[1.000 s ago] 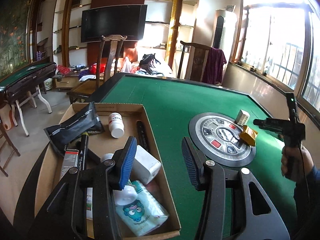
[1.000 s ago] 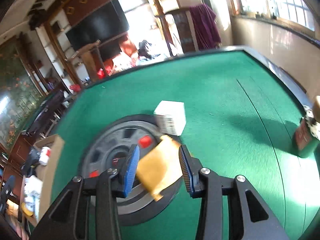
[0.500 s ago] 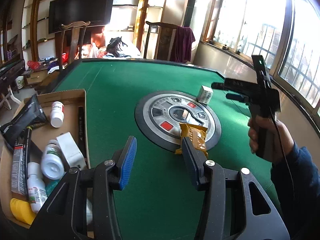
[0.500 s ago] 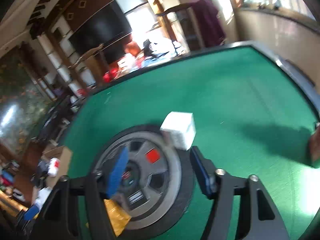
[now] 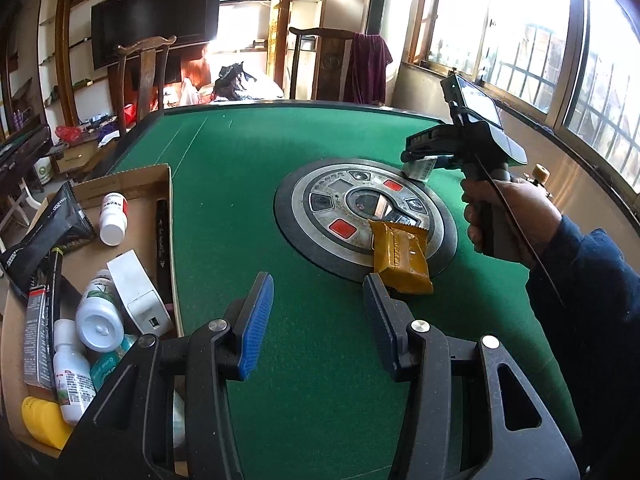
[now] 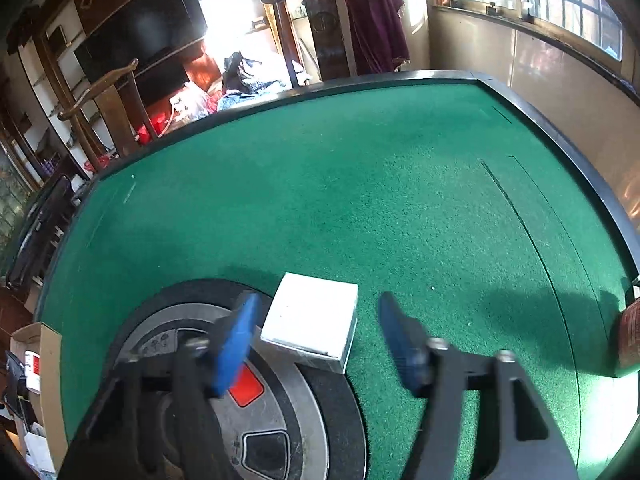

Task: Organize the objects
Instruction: 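Grasp the yellow padded packet with the left gripper while the right grasps the white barcode box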

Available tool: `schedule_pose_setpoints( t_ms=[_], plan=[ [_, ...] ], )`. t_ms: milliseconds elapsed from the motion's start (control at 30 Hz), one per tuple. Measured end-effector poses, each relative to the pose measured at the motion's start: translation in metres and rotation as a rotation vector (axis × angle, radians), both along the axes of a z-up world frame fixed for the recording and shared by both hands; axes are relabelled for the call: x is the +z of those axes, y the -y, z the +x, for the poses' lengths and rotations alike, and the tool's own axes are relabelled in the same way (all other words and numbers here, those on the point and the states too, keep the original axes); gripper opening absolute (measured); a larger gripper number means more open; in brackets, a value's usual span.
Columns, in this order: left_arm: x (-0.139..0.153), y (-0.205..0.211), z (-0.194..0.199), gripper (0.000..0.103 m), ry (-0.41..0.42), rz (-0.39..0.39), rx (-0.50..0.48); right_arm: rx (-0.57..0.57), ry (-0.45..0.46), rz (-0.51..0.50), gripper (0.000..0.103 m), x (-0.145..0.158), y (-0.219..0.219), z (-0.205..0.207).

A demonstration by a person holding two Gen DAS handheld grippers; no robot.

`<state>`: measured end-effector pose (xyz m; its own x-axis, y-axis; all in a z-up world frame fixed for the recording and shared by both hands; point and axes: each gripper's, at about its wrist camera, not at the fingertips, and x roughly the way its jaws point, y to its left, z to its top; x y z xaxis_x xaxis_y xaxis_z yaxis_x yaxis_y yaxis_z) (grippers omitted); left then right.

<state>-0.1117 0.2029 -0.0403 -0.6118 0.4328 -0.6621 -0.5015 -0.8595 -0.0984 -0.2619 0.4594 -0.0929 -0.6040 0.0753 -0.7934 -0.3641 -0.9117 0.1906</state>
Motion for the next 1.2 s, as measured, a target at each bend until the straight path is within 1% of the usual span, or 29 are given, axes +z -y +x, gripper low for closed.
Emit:
schedule_pose_setpoints(
  t_ms=[100,200,300,367,433,467,500,533,567,600,733,800,867,967,1067,1133,1200],
  plan=[
    [0.001,0.001,0.001,0.047,-0.009,-0.005,0.004,0.010,-0.021,0.018,0.033,0.003,0.002,0.014],
    [-0.002,0.001,0.000,0.047,-0.004,-0.007,-0.002,0.040,-0.061,0.023,0.033,0.015,0.011,0.039],
    [-0.003,-0.001,0.000,0.047,0.012,0.001,-0.031,0.093,-0.104,0.001,0.033,0.029,0.018,0.081],
    [-0.003,-0.005,0.002,0.047,0.022,0.016,-0.064,0.124,-0.145,-0.015,0.033,0.037,0.023,0.116],
    [-0.001,-0.013,0.003,0.047,0.025,0.010,-0.091,0.151,-0.172,-0.016,0.033,0.042,0.029,0.147],
    [0.001,-0.019,0.004,0.048,0.029,-0.001,-0.112,0.156,-0.188,-0.024,0.033,0.044,0.030,0.160],
    [0.003,-0.026,0.003,0.051,0.042,-0.006,-0.142,0.159,-0.202,-0.041,0.033,0.045,0.028,0.168],
    [0.004,-0.033,0.002,0.061,0.059,-0.013,-0.170,0.161,-0.216,-0.061,0.033,0.047,0.025,0.175],
    [0.005,-0.043,-0.001,0.065,0.078,-0.022,-0.198,0.160,-0.225,-0.074,0.033,0.048,0.023,0.178],
    [0.005,-0.053,-0.007,0.065,0.107,-0.031,-0.219,0.156,-0.232,-0.083,0.033,0.049,0.019,0.178],
    [-0.001,-0.085,-0.039,0.065,0.243,-0.087,-0.237,0.156,-0.253,-0.120,0.033,0.050,0.006,0.173],
    [-0.005,-0.095,-0.050,0.065,0.265,-0.117,-0.224,0.170,-0.258,-0.138,0.033,0.049,0.005,0.175],
    [-0.011,-0.105,-0.058,0.065,0.297,-0.145,-0.233,0.180,-0.271,-0.138,0.033,0.053,0.008,0.179],
    [-0.015,-0.117,-0.060,0.065,0.308,-0.167,-0.246,0.187,-0.288,-0.141,0.033,0.058,0.010,0.181],
    [-0.024,-0.132,-0.058,0.065,0.298,-0.216,-0.251,0.188,-0.296,-0.147,0.033,0.060,0.009,0.182],
    [-0.030,-0.140,-0.058,0.065,0.286,-0.244,-0.246,0.189,-0.296,-0.152,0.033,0.060,0.008,0.182],
    [-0.036,-0.142,-0.059,0.065,0.285,-0.250,-0.230,0.190,-0.297,-0.154,0.033,0.060,0.009,0.182]
  ],
)
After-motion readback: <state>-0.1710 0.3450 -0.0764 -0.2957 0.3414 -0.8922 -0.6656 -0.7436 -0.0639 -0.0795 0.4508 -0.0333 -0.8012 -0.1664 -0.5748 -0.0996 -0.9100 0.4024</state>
